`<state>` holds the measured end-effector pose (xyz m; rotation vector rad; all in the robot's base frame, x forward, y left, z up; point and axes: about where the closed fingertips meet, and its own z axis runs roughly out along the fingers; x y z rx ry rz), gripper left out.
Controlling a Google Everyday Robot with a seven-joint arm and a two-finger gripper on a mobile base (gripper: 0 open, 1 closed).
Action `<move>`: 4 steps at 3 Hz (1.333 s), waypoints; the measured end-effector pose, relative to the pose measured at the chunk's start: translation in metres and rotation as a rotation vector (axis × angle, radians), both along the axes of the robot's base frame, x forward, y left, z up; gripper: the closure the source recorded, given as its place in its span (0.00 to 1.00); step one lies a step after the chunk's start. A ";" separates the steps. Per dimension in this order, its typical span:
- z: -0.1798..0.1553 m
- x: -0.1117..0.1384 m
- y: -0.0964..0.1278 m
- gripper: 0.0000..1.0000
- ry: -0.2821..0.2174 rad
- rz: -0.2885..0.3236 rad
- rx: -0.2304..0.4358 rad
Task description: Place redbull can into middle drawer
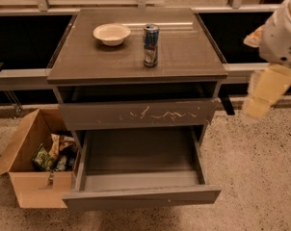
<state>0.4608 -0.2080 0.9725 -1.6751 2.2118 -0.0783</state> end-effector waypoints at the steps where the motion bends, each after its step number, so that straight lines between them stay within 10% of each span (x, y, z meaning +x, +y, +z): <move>1: -0.009 0.041 0.020 0.00 -0.034 -0.026 0.103; 2: -0.019 0.083 0.050 0.00 -0.057 -0.025 0.222; 4: -0.022 0.106 0.055 0.00 -0.089 -0.024 0.255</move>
Offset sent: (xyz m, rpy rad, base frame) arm 0.1272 0.0813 -0.0245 0.3568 -0.0790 -0.0262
